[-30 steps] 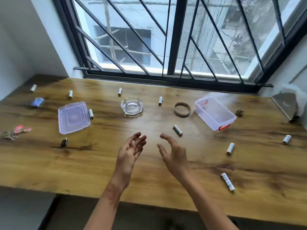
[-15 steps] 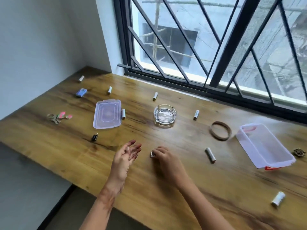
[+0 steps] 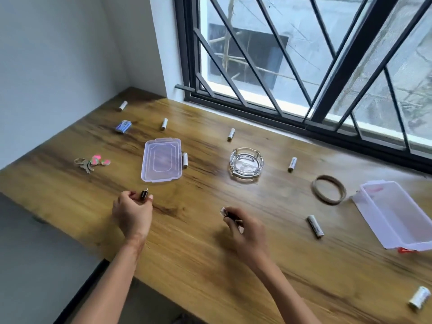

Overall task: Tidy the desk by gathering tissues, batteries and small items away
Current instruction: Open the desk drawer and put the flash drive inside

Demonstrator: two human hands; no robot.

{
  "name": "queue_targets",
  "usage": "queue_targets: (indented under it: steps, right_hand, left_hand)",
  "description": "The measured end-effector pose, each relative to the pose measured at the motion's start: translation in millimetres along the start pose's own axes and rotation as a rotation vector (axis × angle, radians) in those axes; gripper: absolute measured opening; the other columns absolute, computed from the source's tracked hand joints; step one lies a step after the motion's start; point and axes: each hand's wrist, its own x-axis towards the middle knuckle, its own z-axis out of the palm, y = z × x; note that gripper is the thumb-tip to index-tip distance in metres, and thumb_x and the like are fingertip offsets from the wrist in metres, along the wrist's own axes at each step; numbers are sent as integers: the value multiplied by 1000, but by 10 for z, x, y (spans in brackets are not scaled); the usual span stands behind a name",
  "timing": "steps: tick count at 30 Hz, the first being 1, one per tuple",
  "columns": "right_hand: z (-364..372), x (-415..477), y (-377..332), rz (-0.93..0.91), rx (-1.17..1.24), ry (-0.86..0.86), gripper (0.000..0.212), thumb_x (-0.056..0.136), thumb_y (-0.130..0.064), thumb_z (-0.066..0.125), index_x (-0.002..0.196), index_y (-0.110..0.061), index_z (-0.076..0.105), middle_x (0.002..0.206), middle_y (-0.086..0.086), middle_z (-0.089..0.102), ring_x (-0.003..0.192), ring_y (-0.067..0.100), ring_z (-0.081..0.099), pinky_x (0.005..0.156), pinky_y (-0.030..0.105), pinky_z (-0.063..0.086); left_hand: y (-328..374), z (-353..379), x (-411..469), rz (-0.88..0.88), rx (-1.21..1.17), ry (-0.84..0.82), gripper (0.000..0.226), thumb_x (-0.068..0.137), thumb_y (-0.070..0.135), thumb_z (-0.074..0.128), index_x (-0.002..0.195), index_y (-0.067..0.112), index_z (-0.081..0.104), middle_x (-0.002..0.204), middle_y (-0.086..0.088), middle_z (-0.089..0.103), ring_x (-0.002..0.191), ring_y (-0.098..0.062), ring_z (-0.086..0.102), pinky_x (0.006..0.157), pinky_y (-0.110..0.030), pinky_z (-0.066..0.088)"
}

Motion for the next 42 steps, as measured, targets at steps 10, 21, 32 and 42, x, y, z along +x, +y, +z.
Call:
queue_targets:
  steps: [10, 21, 32, 42]
  right_hand:
    - [369, -111, -414, 293, 233, 107, 31, 82, -9, 68, 86, -40, 64, 79, -23, 69, 77, -6, 65, 70, 11, 50]
    - [686, -307, -743, 716, 710, 338, 10, 90, -13, 58, 97, -16, 65, 88, 6, 72, 84, 18, 69, 72, 30, 54]
    - [587, -613, -867, 739, 790, 342, 10, 91, -11, 56, 97, -11, 63, 87, 10, 69, 80, 21, 67, 72, 30, 54]
    - [98, -1440, -865, 912, 1400, 335, 19, 95, -20, 47, 92, -3, 56, 73, 11, 65, 65, 19, 64, 59, 28, 54]
  left_hand:
    - [-96, 51, 419, 162, 187, -221, 24, 76, 20, 72, 87, 0, 64, 96, -23, 63, 88, -38, 58, 77, -38, 45]
    - [-212, -233, 243, 577, 216, -404, 13, 81, 18, 68, 85, 6, 68, 83, -12, 66, 77, -29, 60, 65, -34, 48]
    - [-78, -389, -81, 456, 52, -570, 20, 73, 9, 76, 92, 7, 70, 91, -12, 73, 89, -26, 67, 82, -27, 48]
    - [-87, -906, -1650, 247, -287, -1015, 24, 68, 6, 80, 84, 22, 70, 85, 1, 74, 82, -10, 70, 80, -30, 56]
